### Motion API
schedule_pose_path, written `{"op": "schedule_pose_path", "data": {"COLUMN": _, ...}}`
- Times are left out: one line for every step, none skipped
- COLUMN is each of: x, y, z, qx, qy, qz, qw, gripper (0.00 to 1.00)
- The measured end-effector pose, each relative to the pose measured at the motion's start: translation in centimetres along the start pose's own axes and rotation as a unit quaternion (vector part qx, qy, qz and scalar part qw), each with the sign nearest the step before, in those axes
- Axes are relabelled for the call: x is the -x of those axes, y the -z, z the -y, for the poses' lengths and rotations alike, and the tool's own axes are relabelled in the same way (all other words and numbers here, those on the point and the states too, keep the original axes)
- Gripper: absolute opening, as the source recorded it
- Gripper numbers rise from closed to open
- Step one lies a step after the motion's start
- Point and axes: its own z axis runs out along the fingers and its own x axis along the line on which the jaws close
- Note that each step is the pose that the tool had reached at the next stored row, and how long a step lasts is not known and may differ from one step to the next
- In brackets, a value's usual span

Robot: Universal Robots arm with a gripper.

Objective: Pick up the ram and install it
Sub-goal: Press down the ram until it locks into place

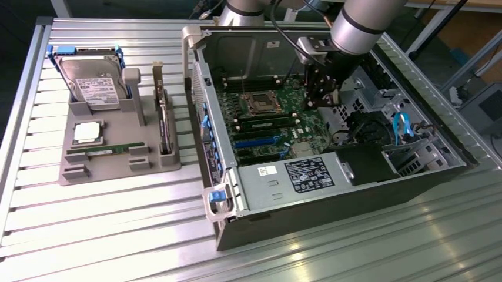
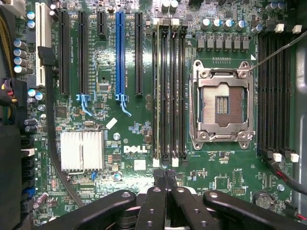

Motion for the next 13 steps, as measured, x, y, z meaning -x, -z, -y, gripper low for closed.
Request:
{"op": "schedule_pose_path", "data": {"x": 0.0, "y": 0.00, "z": -0.13, "qx": -0.0001, "qy": 0.000, "qz": 0.0000, "qw": 1.0000, "gripper": 0.10}}
{"op": "schedule_pose_path", "data": {"x": 0.0, "y": -0.01, "z": -0.31, "qx": -0.0004, "qy": 0.000, "qz": 0.0000, "qw": 1.0000, "gripper": 0.10}}
{"op": "schedule_pose_path", "data": {"x": 0.0, "y": -0.01, "z": -0.43, "qx": -0.0006, "qy": 0.000, "qz": -0.0001, "qw": 1.0000, "gripper": 0.10}}
{"op": "schedule_pose_path", "data": {"x": 0.0, "y": -0.02, "z": -0.53, "qx": -0.0008, "qy": 0.000, "qz": 0.0000, "qw": 1.0000, "gripper": 0.10}}
{"op": "schedule_pose_path", "data": {"x": 0.0, "y": -0.02, "z": -0.62, "qx": -0.0009, "qy": 0.000, "qz": 0.0000, "qw": 1.0000, "gripper": 0.10}}
{"op": "schedule_pose_path", "data": {"x": 0.0, "y": -0.02, "z": -0.71, "qx": -0.0012, "qy": 0.000, "qz": 0.0000, "qw": 1.0000, "gripper": 0.10}}
{"op": "schedule_pose_path", "data": {"x": 0.0, "y": -0.03, "z": -0.81, "qx": -0.0014, "qy": 0.000, "qz": -0.0001, "qw": 1.0000, "gripper": 0.10}}
{"op": "schedule_pose_path", "data": {"x": 0.0, "y": -0.03, "z": -0.98, "qx": -0.0019, "qy": 0.000, "qz": -0.0001, "qw": 1.0000, "gripper": 0.10}}
{"op": "schedule_pose_path", "data": {"x": 0.0, "y": -0.03, "z": -1.12, "qx": -0.0022, "qy": 0.000, "qz": -0.0001, "qw": 1.0000, "gripper": 0.10}}
{"op": "schedule_pose_path", "data": {"x": 0.0, "y": -0.04, "z": -1.30, "qx": -0.0027, "qy": 0.000, "qz": -0.0001, "qw": 1.0000, "gripper": 0.10}}
{"op": "schedule_pose_path", "data": {"x": 0.0, "y": -0.05, "z": -1.54, "qx": -0.0033, "qy": 0.000, "qz": -0.0001, "qw": 1.0000, "gripper": 0.10}}
{"op": "schedule_pose_path", "data": {"x": 0.0, "y": -0.06, "z": -1.79, "qx": -0.0038, "qy": 0.000, "qz": 0.0000, "qw": 1.0000, "gripper": 0.10}}
{"op": "schedule_pose_path", "data": {"x": 0.0, "y": -0.06, "z": -1.86, "qx": -0.0038, "qy": 0.000, "qz": -0.0001, "qw": 1.0000, "gripper": 0.10}}
